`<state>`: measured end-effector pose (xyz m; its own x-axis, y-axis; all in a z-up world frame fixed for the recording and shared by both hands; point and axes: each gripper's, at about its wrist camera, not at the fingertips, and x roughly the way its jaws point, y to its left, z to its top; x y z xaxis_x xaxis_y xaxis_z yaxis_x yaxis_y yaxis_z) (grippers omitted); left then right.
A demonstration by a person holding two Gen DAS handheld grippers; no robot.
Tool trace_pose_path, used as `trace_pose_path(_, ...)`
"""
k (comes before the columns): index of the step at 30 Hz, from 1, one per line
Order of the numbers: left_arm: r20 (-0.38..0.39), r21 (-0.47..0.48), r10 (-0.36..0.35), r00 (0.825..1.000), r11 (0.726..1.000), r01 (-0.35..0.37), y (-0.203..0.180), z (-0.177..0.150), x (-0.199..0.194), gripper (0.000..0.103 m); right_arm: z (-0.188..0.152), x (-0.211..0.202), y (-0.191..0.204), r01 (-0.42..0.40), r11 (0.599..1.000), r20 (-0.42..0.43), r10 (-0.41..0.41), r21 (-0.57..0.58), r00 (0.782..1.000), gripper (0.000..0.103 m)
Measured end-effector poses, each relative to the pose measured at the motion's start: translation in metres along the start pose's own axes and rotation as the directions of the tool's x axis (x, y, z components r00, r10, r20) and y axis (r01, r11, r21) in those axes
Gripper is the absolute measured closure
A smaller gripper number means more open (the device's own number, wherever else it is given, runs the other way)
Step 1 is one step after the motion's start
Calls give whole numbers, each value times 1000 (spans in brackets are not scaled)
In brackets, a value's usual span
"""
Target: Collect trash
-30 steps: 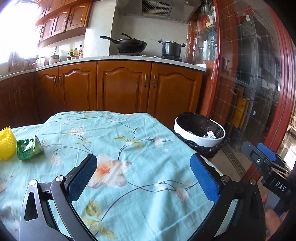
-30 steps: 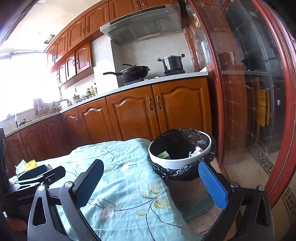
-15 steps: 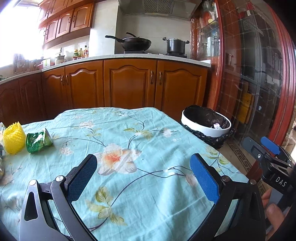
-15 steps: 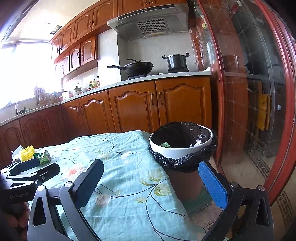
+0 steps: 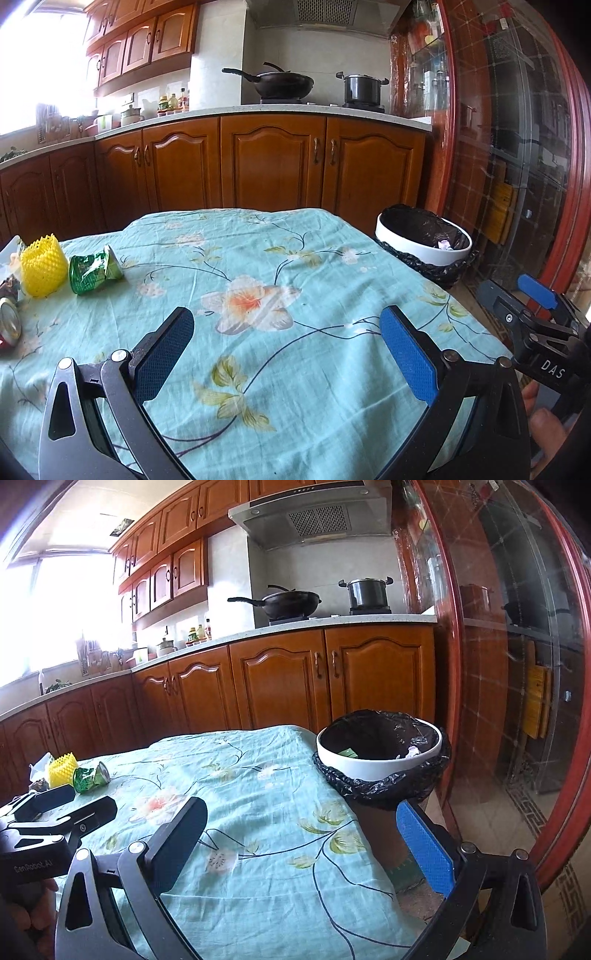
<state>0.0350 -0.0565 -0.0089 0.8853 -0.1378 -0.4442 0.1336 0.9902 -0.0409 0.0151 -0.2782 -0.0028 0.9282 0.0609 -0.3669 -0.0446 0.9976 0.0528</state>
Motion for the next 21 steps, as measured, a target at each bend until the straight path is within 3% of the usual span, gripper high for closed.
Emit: trace_pose_path(21, -7, -32, 40, 999, 999, -40, 17, -5, -3, 0, -5, 7, 16, -47, 999, -31, 46, -20, 998, 0)
